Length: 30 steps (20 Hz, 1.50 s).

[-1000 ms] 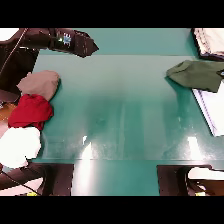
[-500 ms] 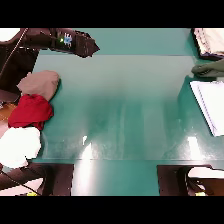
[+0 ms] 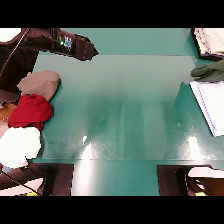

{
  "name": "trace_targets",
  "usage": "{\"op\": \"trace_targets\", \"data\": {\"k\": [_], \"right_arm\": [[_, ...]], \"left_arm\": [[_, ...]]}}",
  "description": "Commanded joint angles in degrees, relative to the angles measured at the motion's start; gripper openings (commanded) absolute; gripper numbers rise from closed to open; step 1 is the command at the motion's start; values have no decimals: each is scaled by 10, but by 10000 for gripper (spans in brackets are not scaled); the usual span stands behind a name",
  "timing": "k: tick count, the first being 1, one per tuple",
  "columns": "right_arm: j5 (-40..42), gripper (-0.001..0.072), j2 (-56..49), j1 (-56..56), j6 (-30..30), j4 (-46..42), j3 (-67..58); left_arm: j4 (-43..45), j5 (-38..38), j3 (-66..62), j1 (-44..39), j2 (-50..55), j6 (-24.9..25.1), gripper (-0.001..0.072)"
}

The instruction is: Fold the shirts.

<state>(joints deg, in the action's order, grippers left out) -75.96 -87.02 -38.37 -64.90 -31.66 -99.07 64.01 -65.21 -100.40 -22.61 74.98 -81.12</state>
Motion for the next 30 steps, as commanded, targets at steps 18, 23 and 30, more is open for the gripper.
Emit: {"op": "trace_targets", "data": {"k": [18, 23, 30], "right_arm": [[-252, 412, 21, -80, -206, -430, 0], [-266, 412, 21, 43, -207, -323, 0], [-240, 26, 21, 296, -190, -320, -1]], "left_arm": [[5, -4, 0, 0, 0, 21, 22], [0, -8, 0, 2, 0, 20, 22], [-2, 9, 0, 2, 0, 20, 23]]}}
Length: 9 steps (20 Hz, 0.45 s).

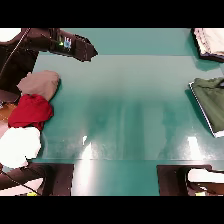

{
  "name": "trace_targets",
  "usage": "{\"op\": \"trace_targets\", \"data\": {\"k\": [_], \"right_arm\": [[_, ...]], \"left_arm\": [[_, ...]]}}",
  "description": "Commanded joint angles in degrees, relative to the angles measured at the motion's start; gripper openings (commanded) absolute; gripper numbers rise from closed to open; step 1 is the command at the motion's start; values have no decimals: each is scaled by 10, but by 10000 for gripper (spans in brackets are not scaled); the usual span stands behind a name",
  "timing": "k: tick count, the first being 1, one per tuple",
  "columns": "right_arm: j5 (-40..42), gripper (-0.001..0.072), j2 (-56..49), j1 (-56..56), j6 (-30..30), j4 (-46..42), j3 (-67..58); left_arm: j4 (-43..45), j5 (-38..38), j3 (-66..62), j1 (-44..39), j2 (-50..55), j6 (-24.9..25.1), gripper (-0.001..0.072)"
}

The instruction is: Fold the shirts.

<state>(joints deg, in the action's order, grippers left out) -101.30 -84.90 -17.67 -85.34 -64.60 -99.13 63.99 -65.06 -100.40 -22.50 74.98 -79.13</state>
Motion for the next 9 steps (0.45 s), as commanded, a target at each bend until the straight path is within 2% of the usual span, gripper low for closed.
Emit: {"op": "trace_targets", "data": {"k": [1, 4, 9], "right_arm": [[18, 26, 0, 117, 25, 8, 0], [28, 25, 0, 173, 35, -2, 0], [25, 25, 0, 189, 35, 0, 0]], "left_arm": [[-1, 14, 0, 0, 0, 0, 23], [-1, 33, 0, 0, 0, 0, 23], [-1, 57, 0, 0, 0, 0, 23]]}}
